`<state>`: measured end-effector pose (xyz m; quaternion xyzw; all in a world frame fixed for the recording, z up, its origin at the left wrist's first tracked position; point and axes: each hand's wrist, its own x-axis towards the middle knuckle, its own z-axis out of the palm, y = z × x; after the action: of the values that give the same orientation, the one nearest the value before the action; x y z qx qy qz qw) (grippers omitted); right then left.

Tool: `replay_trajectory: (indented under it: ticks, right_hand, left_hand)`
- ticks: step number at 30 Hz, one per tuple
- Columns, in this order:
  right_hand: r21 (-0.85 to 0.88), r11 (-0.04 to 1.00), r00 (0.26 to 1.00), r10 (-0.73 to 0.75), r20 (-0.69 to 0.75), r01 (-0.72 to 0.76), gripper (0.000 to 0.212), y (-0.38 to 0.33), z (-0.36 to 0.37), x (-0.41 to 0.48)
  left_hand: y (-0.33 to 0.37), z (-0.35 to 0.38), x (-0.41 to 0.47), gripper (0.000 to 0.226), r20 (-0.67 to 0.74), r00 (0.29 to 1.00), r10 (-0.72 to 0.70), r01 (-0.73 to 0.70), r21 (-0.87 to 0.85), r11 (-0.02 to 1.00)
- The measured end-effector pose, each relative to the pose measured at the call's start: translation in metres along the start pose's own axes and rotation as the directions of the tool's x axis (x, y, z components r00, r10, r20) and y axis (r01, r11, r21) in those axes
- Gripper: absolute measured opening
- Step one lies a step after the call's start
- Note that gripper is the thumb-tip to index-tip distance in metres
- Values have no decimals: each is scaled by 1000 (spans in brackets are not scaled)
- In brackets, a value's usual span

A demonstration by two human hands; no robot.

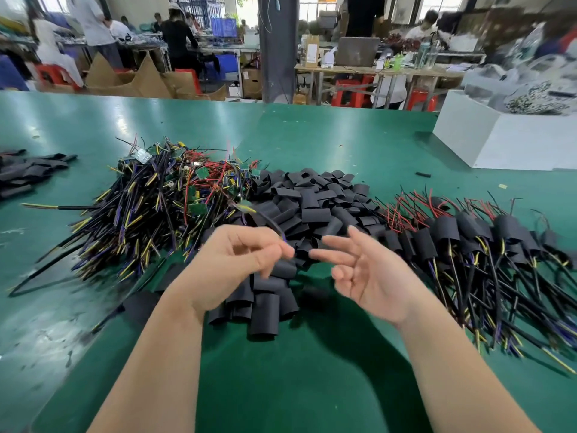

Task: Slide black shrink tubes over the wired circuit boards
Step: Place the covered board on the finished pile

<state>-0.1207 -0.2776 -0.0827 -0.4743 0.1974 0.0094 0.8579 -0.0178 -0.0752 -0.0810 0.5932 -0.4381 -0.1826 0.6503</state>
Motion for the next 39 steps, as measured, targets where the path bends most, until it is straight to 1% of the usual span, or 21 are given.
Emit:
replay_trajectory:
  ticks: [1, 3, 5, 7, 9, 10, 12, 13, 14, 15, 17, 18, 20, 21, 24, 26, 28, 30, 35, 37, 39]
  right_hand:
    - [-15, 999, 998, 34, 49, -34, 54, 2, 3, 0]
    - [-63, 997, 989, 53, 136, -45, 56, 7, 9, -1]
    - [-102, 995, 978, 31, 206, -10, 52, 14, 14, -2]
    - [-104, 994, 977, 3, 212, 19, 52, 21, 17, -1]
    - [-90, 995, 982, -34, 185, 51, 41, 24, 21, 0]
    - [-74, 995, 984, -59, 171, 73, 33, 24, 22, 0]
    - [-37, 993, 980, -107, 170, 114, 30, 21, 19, 0]
    - [-25, 991, 974, -124, 189, 131, 30, 19, 18, -1]
    - [-20, 989, 966, -136, 219, 144, 30, 18, 17, -2]
    - [-20, 988, 956, -141, 258, 151, 32, 18, 17, -5]
    - [-49, 987, 933, -128, 336, 153, 36, 21, 20, -8]
    - [-68, 986, 926, -121, 358, 155, 38, 23, 22, -9]
    - [-90, 982, 925, -123, 359, 166, 40, 26, 24, -8]
    - [-100, 979, 930, -134, 343, 178, 40, 26, 25, -8]
    - [-163, 964, 943, -153, 296, 208, 38, 25, 26, -9]
    - [-254, 939, 940, -149, 306, 232, 39, 26, 26, -10]
    - [-345, 909, 945, -130, 301, 235, 42, 28, 25, -11]
    - [-387, 893, 951, -121, 286, 230, 42, 27, 26, -11]
    - [-272, 941, 955, -124, 271, 199, 24, 23, 23, -10]
    - [-275, 935, 967, -176, 185, 223, 21, 23, 21, -7]
    - [-363, 890, 957, -288, 19, 275, 22, 23, 18, -4]
  left_hand:
    - [2, 4, -1, 14, 119, 992, -43, 44, -5, 999]
    - [8, 13, 0, 11, 290, 947, -134, 129, 36, 991]
    - [11, 19, 1, 13, 390, 890, -235, 211, 105, 972]
    - [10, 22, 1, 18, 431, 843, -322, 280, 160, 947]
    - [10, 24, 0, 18, 400, 830, -389, 361, 147, 921]
    - [10, 23, 1, 22, 343, 828, -444, 434, 109, 894]
    - [10, 21, 4, 49, 148, 799, -583, 583, 47, 811]
    - [10, 19, 6, 59, 42, 781, -624, 624, 12, 781]
    - [8, 18, 9, 60, -58, 773, -632, 631, -36, 775]
    - [6, 17, 11, 60, -144, 783, -605, 599, -87, 796]
    - [0, 17, 16, 58, -275, 824, -496, 459, -190, 868]
    - [-1, 19, 17, 52, -331, 831, -447, 382, -245, 891]
    - [-2, 21, 18, 37, -410, 822, -396, 265, -340, 902]
    - [-2, 21, 18, 31, -433, 810, -394, 238, -371, 897]
    - [-3, 18, 18, 26, -439, 793, -422, 238, -415, 878]
    - [-3, 19, 18, 25, -433, 797, -421, 254, -392, 884]
    - [-4, 20, 18, 16, -448, 794, -411, 268, -350, 898]
    - [-5, 22, 18, 10, -472, 779, -413, 275, -335, 901]
    - [-4, 23, 18, 11, -489, 776, -400, 241, -355, 903]
    - [-2, 23, 18, 14, -493, 767, -410, 220, -398, 891]
    - [-1, 21, 19, 16, -519, 733, -439, 217, -434, 874]
